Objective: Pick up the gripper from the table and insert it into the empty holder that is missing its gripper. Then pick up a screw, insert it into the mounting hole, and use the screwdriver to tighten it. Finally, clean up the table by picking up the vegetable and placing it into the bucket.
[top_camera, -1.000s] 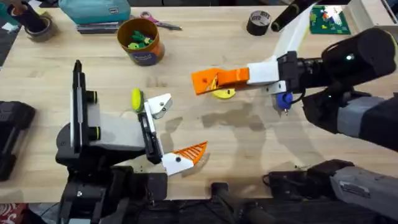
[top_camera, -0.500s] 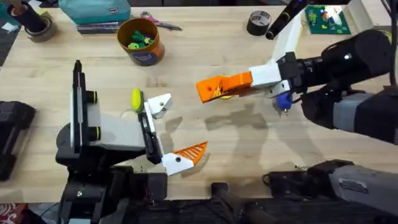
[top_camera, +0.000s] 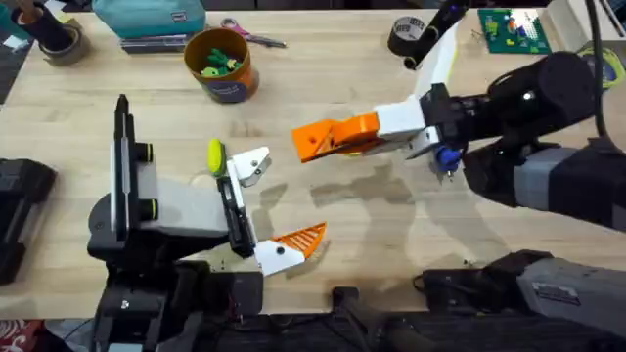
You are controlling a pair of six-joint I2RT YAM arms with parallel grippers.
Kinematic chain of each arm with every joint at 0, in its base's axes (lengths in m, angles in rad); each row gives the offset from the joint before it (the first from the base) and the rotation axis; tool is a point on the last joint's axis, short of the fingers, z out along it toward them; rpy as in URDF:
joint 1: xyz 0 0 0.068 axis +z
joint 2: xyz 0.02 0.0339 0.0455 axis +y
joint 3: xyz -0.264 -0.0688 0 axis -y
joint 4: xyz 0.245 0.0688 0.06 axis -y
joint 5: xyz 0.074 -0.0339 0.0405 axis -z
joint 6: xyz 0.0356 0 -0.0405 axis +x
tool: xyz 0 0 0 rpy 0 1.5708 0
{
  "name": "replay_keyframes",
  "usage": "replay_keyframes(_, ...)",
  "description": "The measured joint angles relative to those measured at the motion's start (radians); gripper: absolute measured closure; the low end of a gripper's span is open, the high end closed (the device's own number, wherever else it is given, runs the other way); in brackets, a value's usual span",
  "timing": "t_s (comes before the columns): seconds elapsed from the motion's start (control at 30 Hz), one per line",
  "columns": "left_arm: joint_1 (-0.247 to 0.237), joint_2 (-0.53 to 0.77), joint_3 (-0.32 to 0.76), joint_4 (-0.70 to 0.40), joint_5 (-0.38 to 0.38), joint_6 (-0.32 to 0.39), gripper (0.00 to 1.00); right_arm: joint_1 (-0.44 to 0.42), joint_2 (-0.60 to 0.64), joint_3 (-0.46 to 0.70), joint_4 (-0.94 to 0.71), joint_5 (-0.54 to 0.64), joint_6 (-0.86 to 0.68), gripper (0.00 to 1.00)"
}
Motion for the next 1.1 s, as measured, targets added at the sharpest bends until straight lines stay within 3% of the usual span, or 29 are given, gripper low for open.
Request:
replay_keyframes(0.5, 0.0, 0.0, 0.0, 0.0, 0.0, 0.0, 0.015, 0.059, 0.0, -0.094, 0.004, 0.153, -0.013, 0.992)
replay_keyframes(1.1, 0.0, 0.0, 0.0, 0.0, 0.0, 0.0, 0.015, 0.119, 0.101, -0.1, 0.042, 0.198, -0.054, 0.992)
